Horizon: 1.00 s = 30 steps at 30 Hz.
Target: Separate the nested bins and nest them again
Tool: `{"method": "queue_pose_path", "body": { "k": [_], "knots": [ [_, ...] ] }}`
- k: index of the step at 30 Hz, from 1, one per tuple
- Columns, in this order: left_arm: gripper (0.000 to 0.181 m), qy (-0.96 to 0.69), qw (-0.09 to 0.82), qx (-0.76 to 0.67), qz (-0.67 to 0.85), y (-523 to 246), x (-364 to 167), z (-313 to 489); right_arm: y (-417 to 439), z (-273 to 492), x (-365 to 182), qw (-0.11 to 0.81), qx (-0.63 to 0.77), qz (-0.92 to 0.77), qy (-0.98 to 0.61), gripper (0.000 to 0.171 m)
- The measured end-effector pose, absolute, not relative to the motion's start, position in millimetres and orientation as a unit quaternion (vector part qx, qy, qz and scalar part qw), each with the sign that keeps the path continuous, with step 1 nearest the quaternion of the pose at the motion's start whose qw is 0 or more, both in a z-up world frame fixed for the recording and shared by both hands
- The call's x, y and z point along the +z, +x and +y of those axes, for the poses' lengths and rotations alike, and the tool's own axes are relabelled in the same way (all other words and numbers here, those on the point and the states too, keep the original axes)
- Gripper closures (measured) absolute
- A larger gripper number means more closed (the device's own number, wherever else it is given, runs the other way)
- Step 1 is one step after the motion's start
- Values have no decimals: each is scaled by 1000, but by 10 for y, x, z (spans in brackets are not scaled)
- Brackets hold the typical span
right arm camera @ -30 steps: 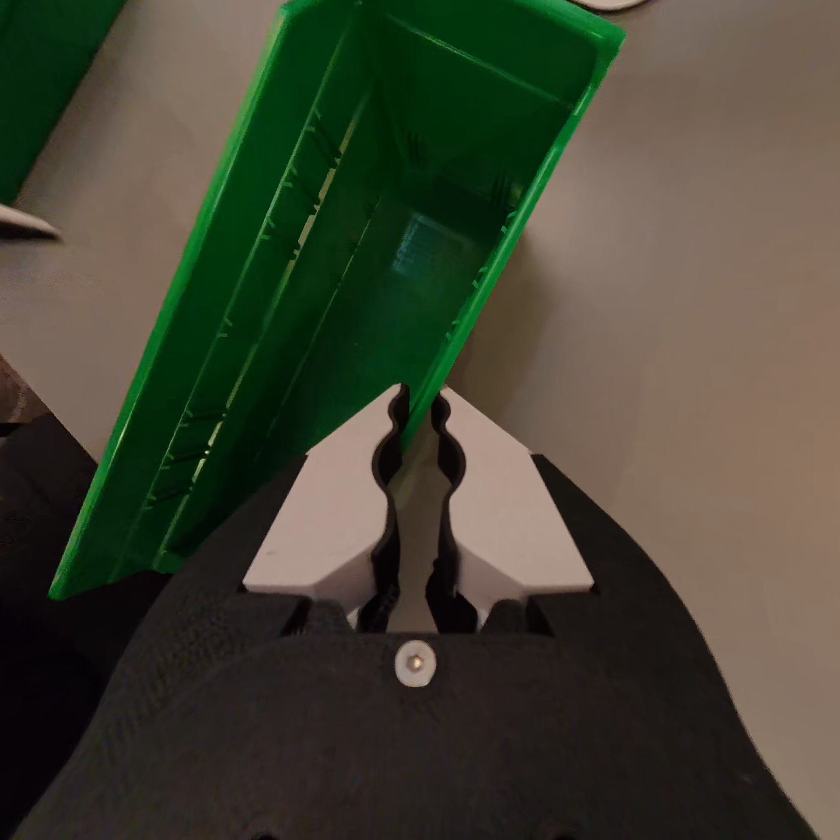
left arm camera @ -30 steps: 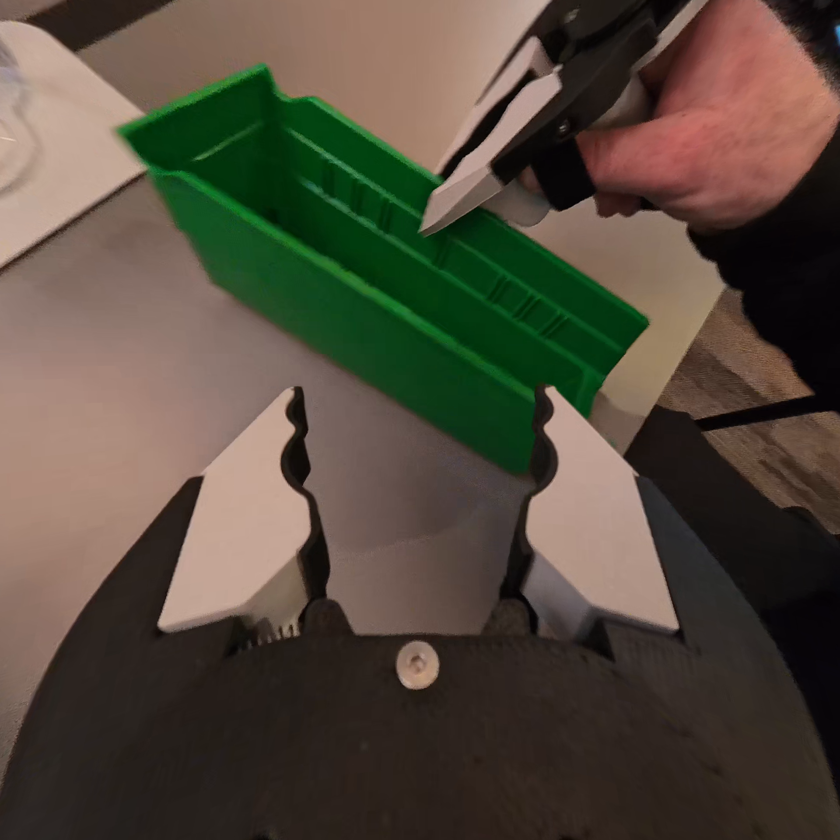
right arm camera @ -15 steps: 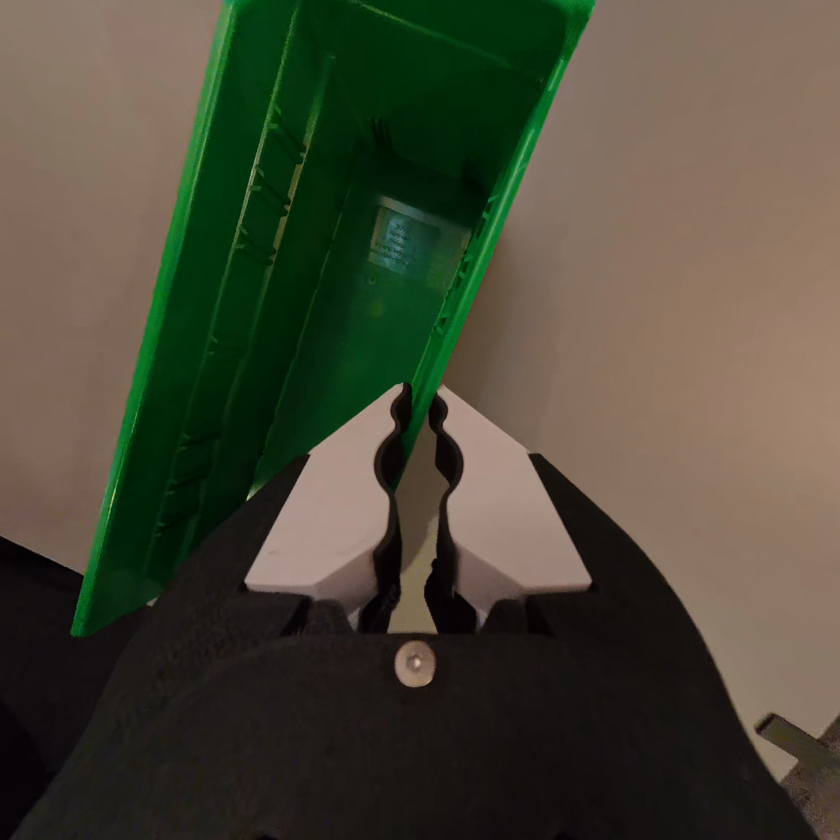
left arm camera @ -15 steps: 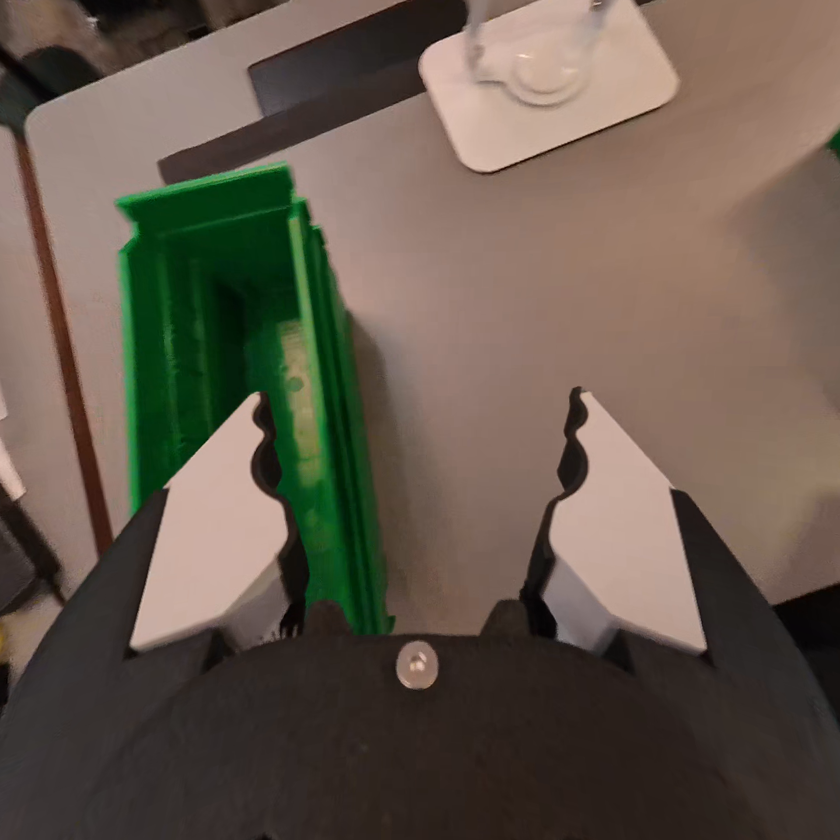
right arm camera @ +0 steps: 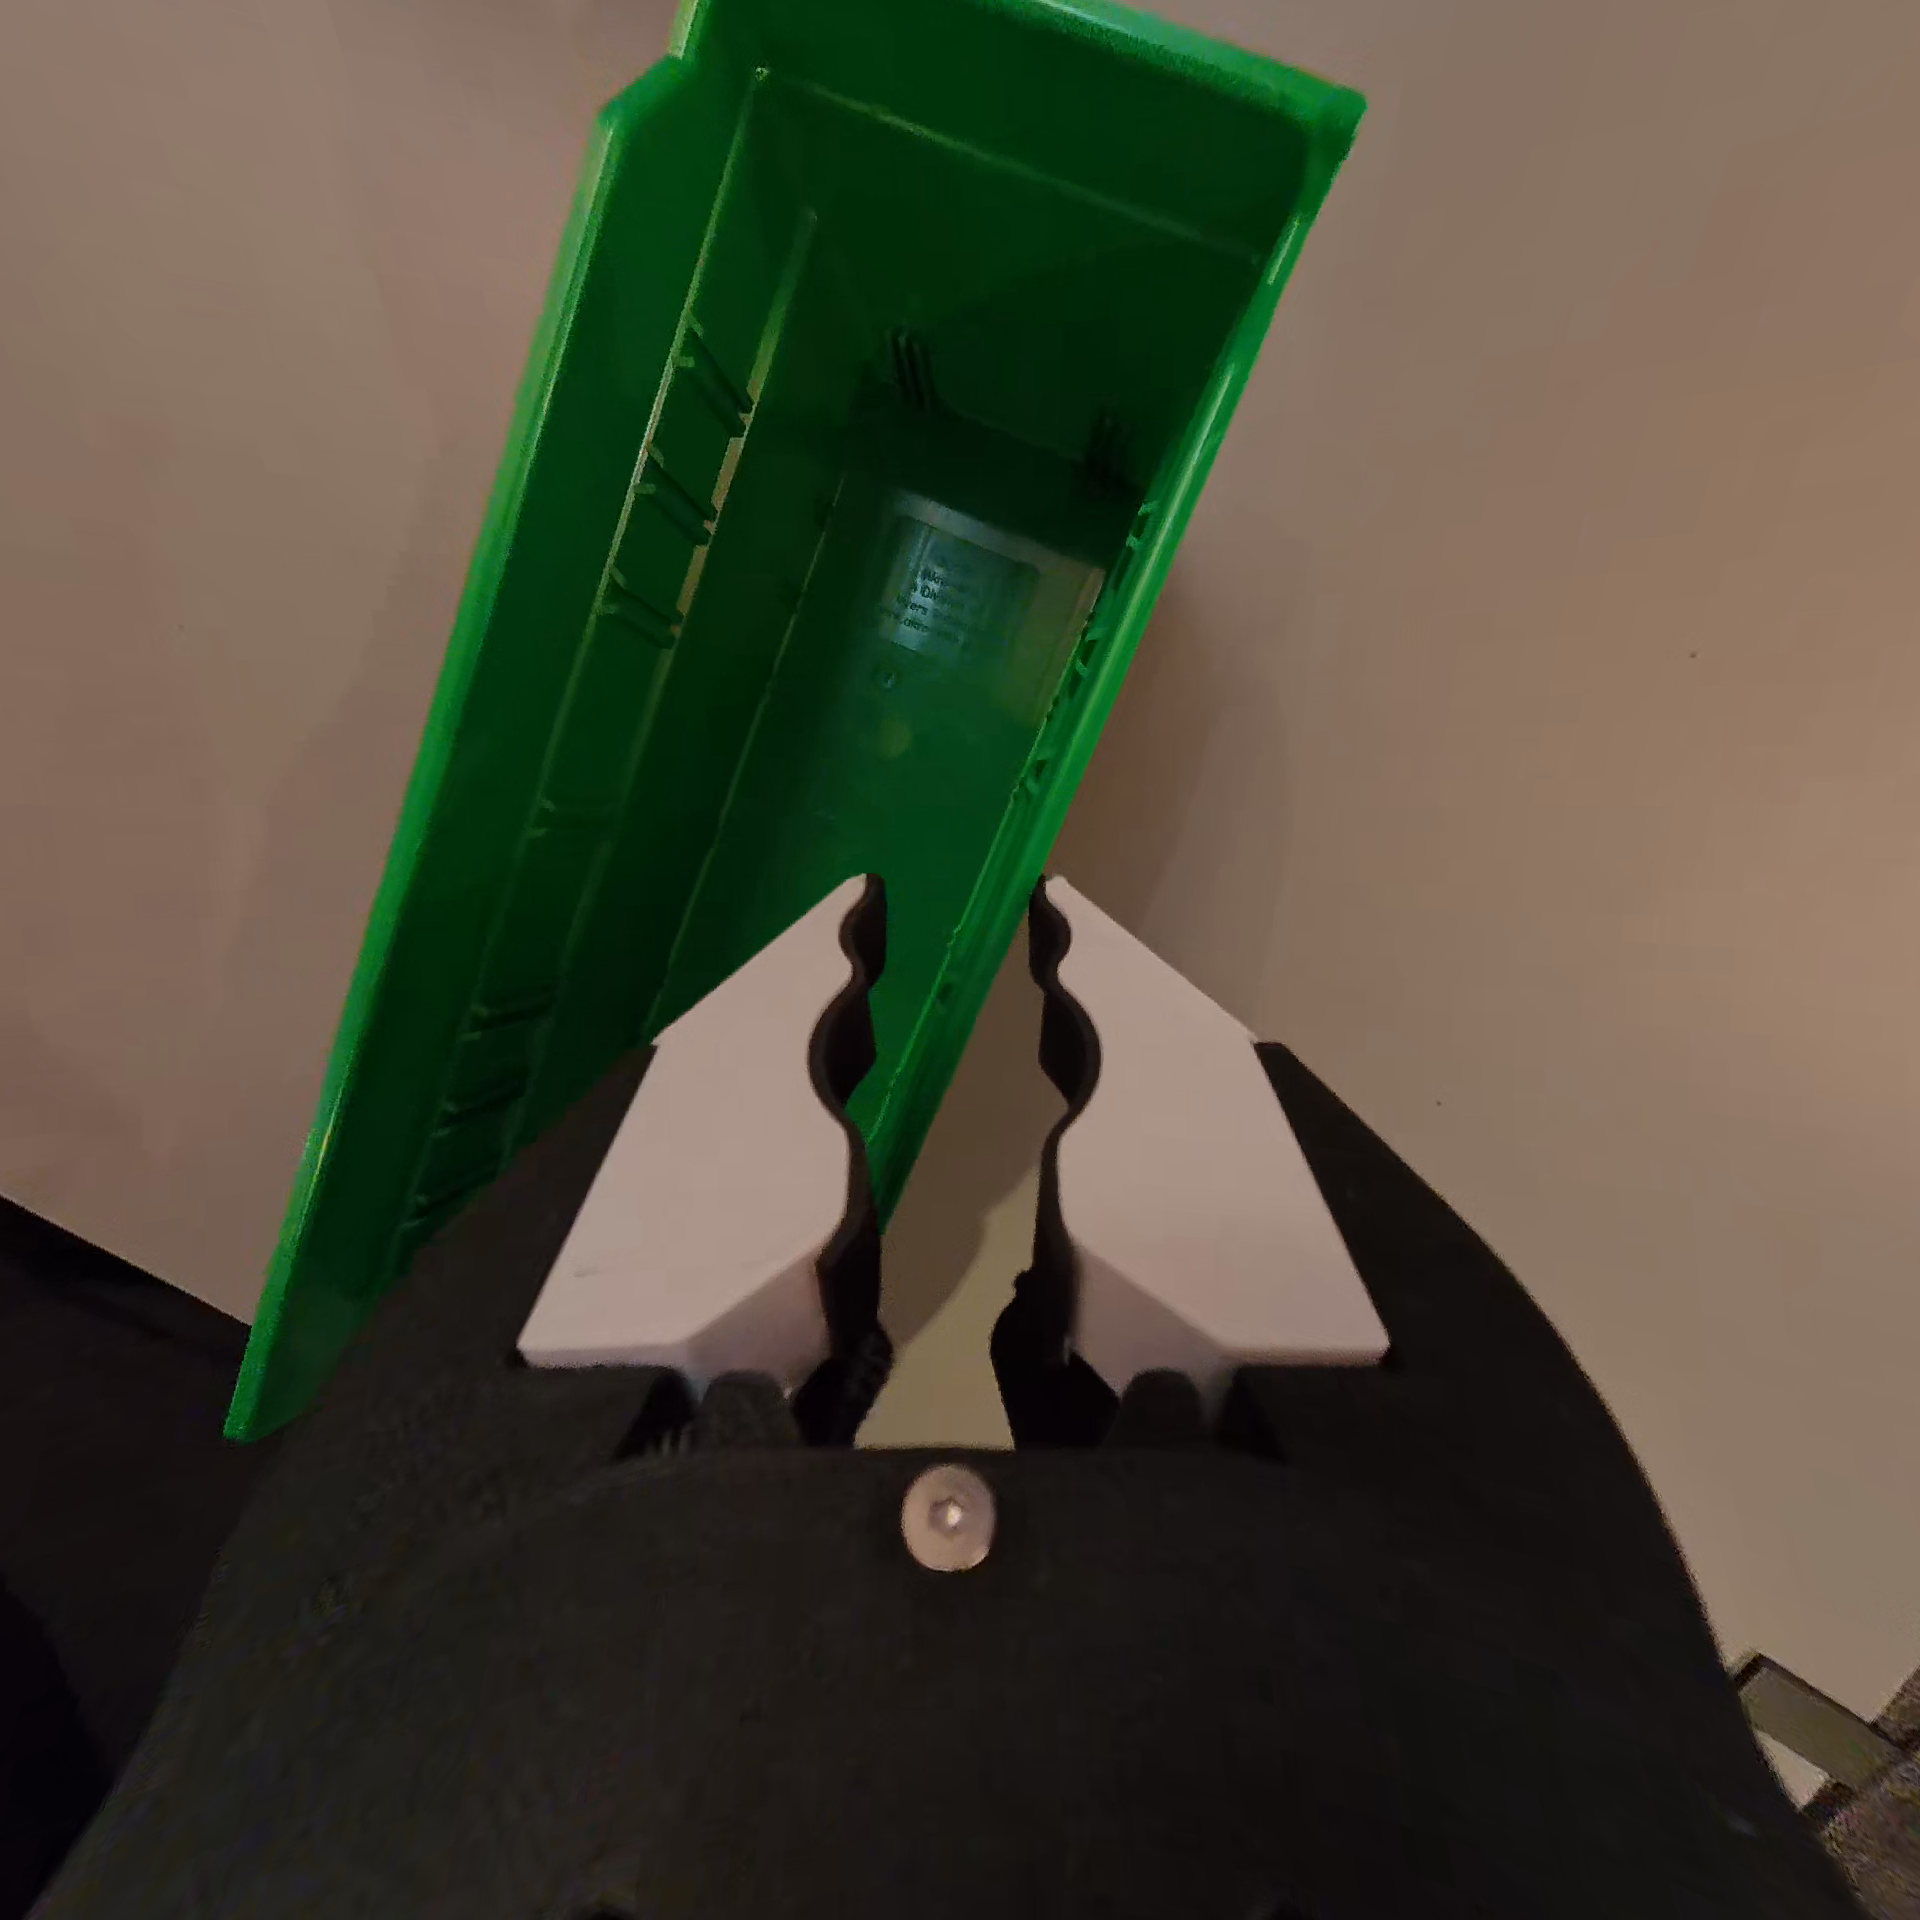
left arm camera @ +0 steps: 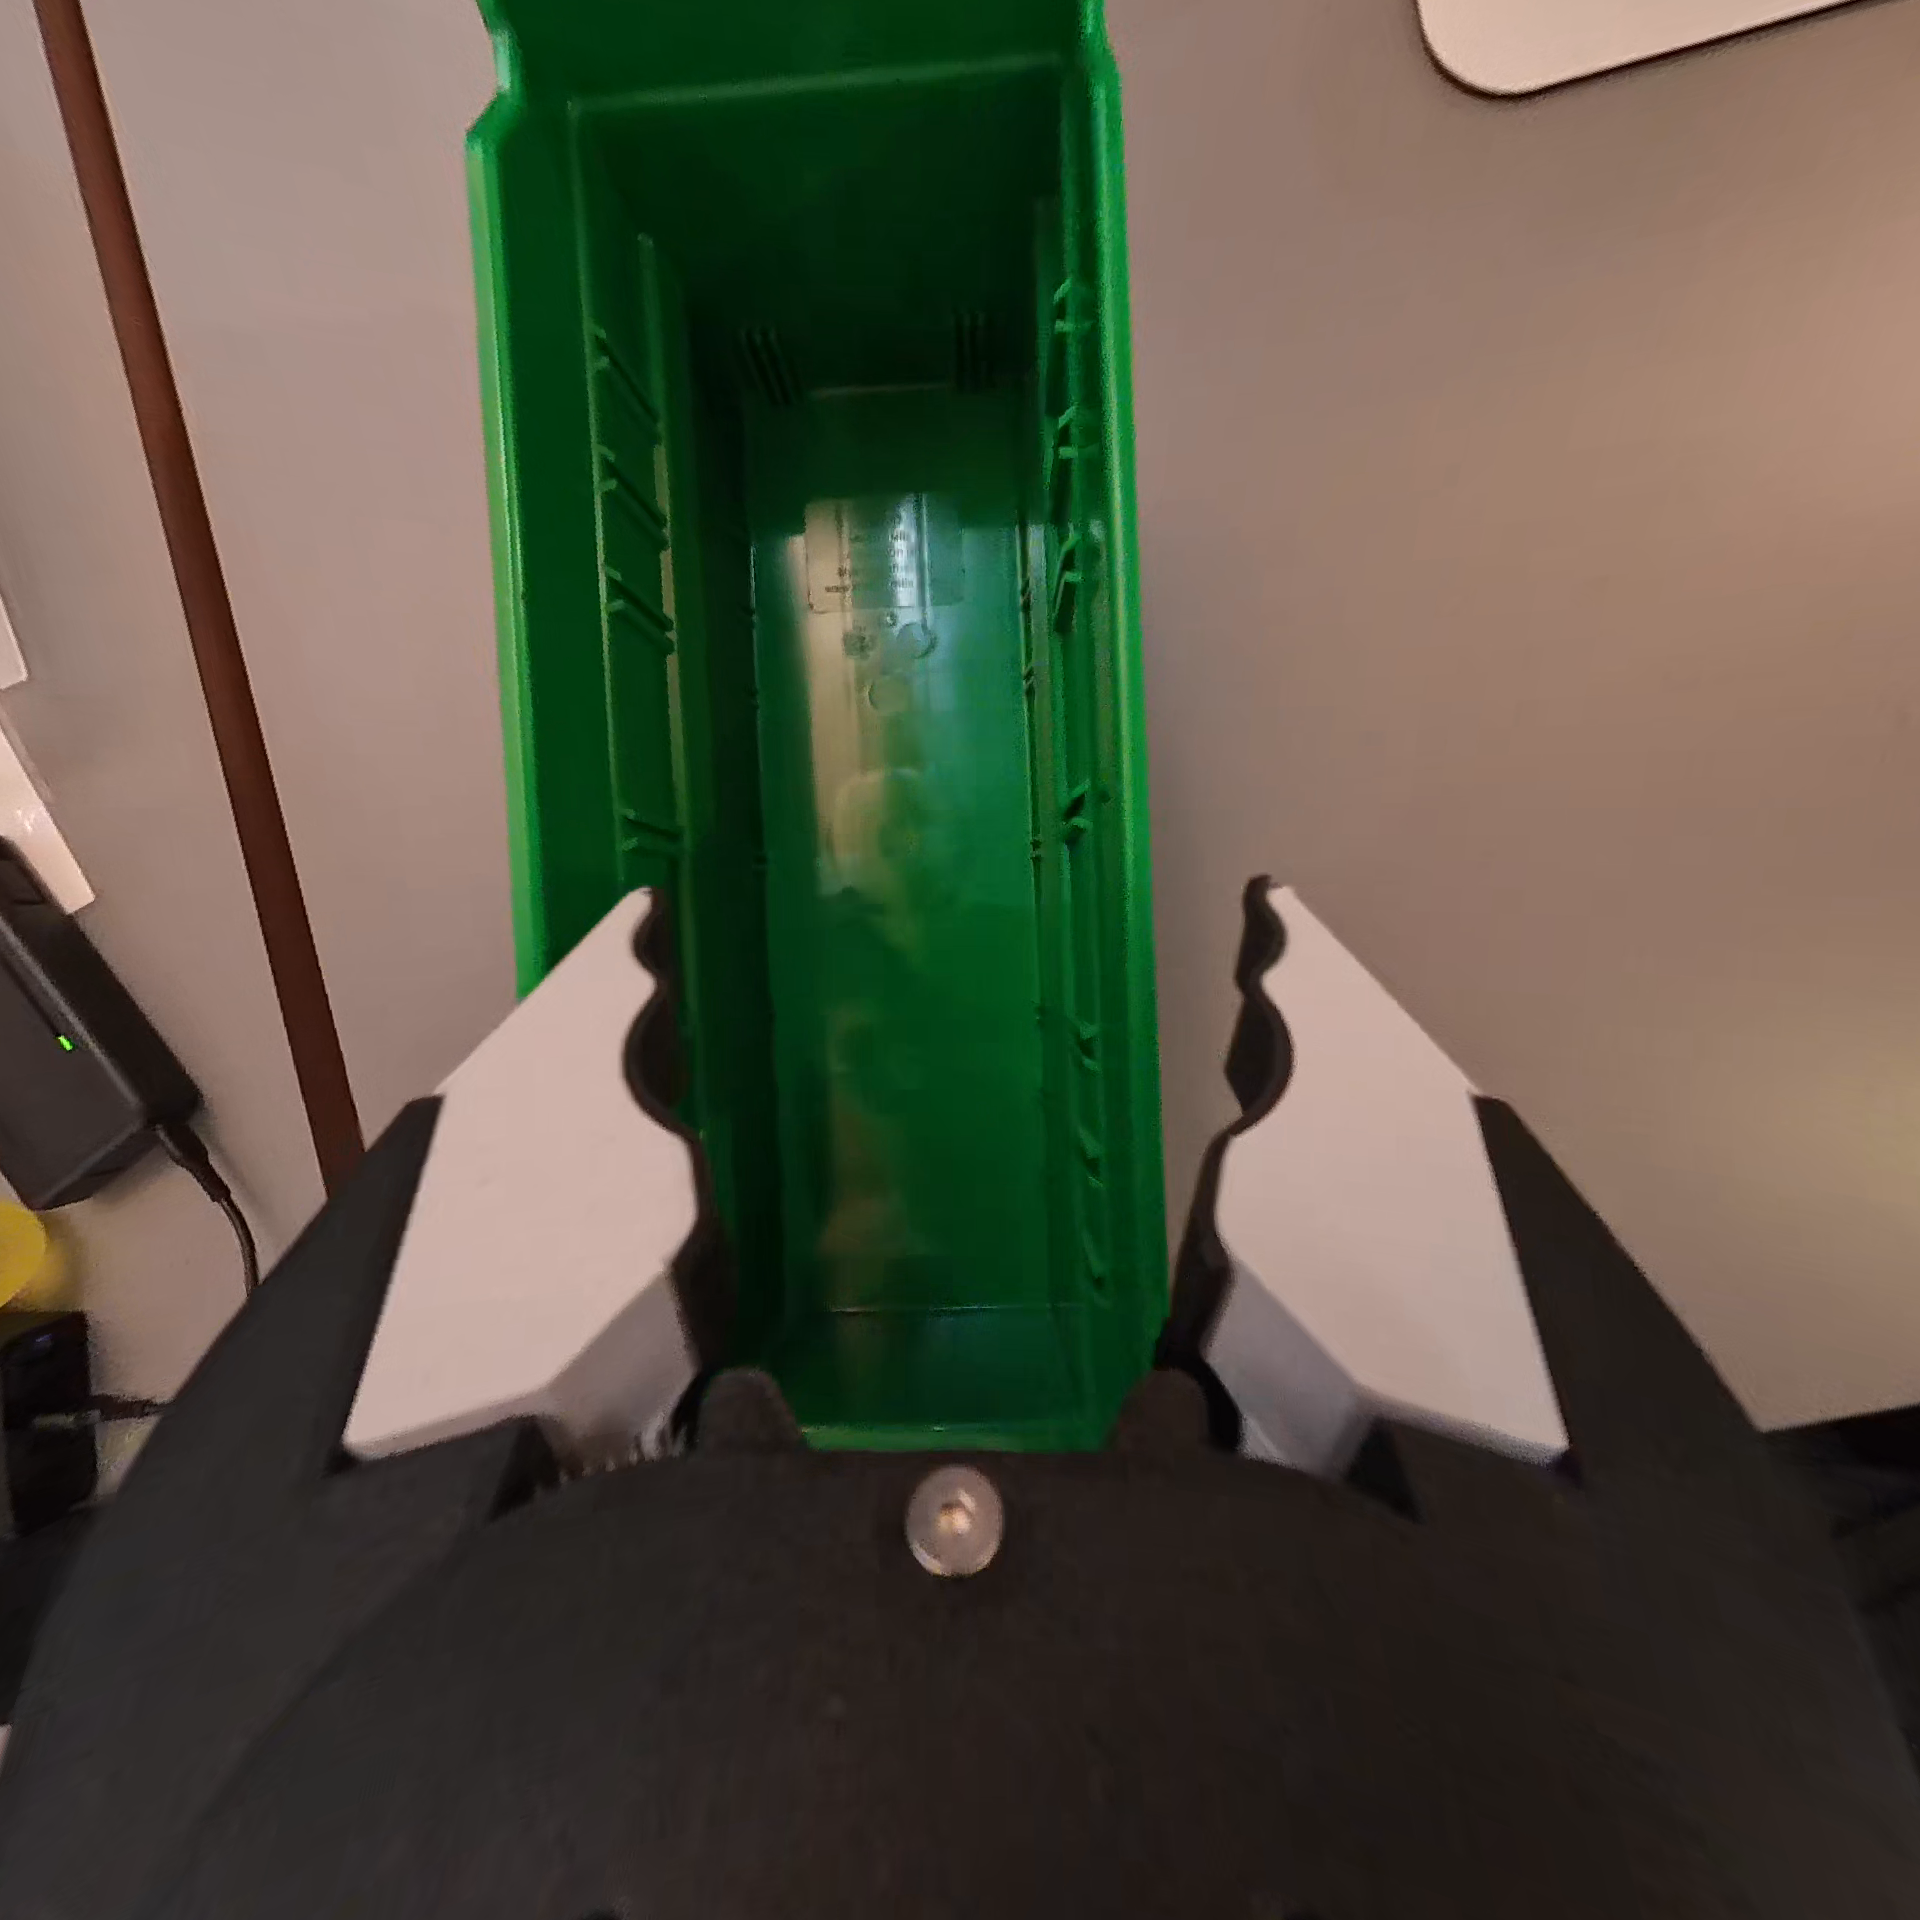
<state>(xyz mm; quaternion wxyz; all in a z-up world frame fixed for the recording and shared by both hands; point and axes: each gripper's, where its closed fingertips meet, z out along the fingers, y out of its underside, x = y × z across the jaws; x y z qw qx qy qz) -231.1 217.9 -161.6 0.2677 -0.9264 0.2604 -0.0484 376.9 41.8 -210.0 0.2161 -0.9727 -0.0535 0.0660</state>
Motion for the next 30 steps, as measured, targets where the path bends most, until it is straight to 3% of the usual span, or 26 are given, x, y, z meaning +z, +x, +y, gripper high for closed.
{"method": "queue_pose_path", "body": {
  "k": [1, 3, 5, 9, 19, 22, 25, 30],
  "knots": [
    [83, -928, 261, -52, 261, -2320, -1649, 2174, 3766, 417, -2096, 216, 67, -54, -973, 145],
    [92, -931, 249, -60, 261, -2327, -1714, 2169, 3760, 419, -2099, 216, 69, -53, -972, 144],
    [86, -933, 248, -56, 255, -2360, -1734, 2187, 3750, 426, -2102, 219, 75, -53, -971, 144],
    [93, -926, 273, -55, 254, -2378, -1620, 2236, 3751, 428, -2102, 221, 79, -50, -971, 145],
    [55, -898, 334, 2, 288, -2525, -1294, 2350, 3746, 430, -2103, 223, 87, -48, -970, 146],
    [45, -916, 282, -1, 286, -2636, -1506, 2342, 3738, 433, -2112, 222, 90, -47, -970, 146],
    [67, -925, 267, -76, 259, -2531, -1569, 2309, 3731, 428, -2124, 220, 93, -48, -970, 146],
    [79, -923, 278, -71, 257, -2532, -1537, 2317, 3726, 426, -2139, 218, 95, -48, -970, 146]
  ]
}}
